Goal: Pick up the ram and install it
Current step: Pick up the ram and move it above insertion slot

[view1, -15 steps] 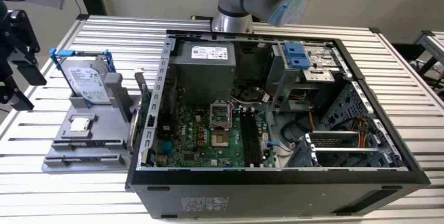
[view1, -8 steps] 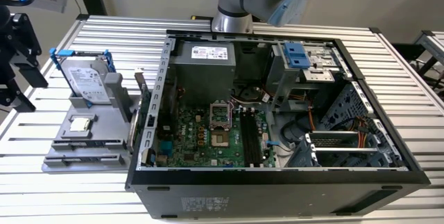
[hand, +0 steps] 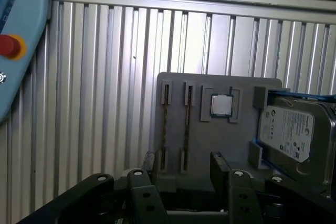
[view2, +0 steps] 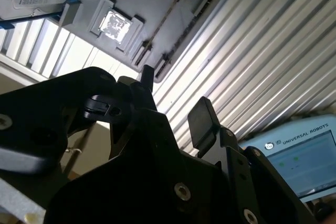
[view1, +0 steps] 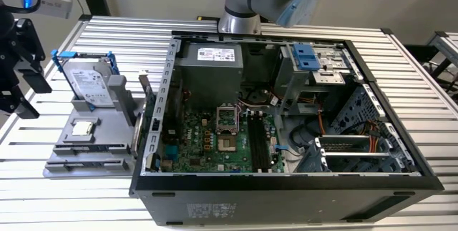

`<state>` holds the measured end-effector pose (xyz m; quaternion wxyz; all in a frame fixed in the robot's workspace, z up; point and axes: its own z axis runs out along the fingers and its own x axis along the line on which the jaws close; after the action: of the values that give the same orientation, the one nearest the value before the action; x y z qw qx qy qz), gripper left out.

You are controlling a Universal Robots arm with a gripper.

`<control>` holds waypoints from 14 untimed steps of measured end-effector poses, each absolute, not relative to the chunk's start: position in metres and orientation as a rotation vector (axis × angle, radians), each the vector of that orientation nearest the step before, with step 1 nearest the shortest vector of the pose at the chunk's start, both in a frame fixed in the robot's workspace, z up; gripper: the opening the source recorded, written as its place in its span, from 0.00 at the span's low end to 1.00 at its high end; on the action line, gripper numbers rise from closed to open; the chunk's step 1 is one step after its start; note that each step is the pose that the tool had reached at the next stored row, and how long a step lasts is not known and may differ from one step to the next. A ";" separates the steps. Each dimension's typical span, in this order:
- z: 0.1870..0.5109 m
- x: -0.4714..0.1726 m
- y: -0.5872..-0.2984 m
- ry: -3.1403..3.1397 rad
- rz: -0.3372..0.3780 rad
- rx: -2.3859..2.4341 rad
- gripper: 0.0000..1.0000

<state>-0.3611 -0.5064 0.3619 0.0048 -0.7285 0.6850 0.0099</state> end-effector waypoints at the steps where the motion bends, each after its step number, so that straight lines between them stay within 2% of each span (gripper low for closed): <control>1: 0.361 -0.361 -0.506 2.145 0.031 -2.282 1.00; 14: 0.349 -0.361 -0.506 2.145 0.031 -2.282 1.00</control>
<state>-0.3611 -0.5064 0.3490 0.0048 -0.7285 0.6850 0.0099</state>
